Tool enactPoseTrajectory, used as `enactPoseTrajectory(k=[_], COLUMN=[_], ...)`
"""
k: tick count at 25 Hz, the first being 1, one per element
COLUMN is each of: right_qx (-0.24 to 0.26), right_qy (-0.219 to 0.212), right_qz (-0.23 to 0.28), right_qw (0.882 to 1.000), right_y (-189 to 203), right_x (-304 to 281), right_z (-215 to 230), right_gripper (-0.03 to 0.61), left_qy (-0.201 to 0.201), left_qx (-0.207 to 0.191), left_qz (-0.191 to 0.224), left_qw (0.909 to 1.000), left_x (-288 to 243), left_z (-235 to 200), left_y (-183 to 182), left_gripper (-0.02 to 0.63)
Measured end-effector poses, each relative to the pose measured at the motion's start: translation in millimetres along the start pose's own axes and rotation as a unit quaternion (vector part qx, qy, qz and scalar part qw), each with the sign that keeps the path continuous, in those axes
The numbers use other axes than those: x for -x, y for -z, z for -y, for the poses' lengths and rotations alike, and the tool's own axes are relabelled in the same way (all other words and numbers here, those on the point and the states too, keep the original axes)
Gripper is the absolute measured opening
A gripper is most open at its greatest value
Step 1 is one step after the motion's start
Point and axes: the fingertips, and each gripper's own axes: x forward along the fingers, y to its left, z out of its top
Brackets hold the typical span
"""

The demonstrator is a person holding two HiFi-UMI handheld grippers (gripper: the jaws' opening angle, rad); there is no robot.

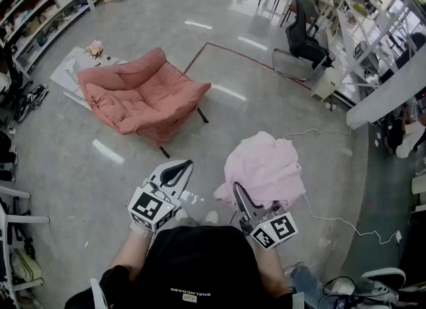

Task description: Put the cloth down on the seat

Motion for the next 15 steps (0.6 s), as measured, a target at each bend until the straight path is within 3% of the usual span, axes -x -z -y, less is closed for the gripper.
enactPoseTrajectory(k=[15], right_qx=[-0.011], right_qy=[0.014], right_qz=[-0.013], right_qw=[1.0], right_y=[5.8], right_x=[-48.4], right_z=[-36.6], right_gripper=[0.176], left_qy=[0.022], left_qx=[0.017], left_qz=[-0.012], left_qw=[0.9996], left_x=[34.8], left_z=[-48.8], left_y=[13.3], left_gripper=[0.014])
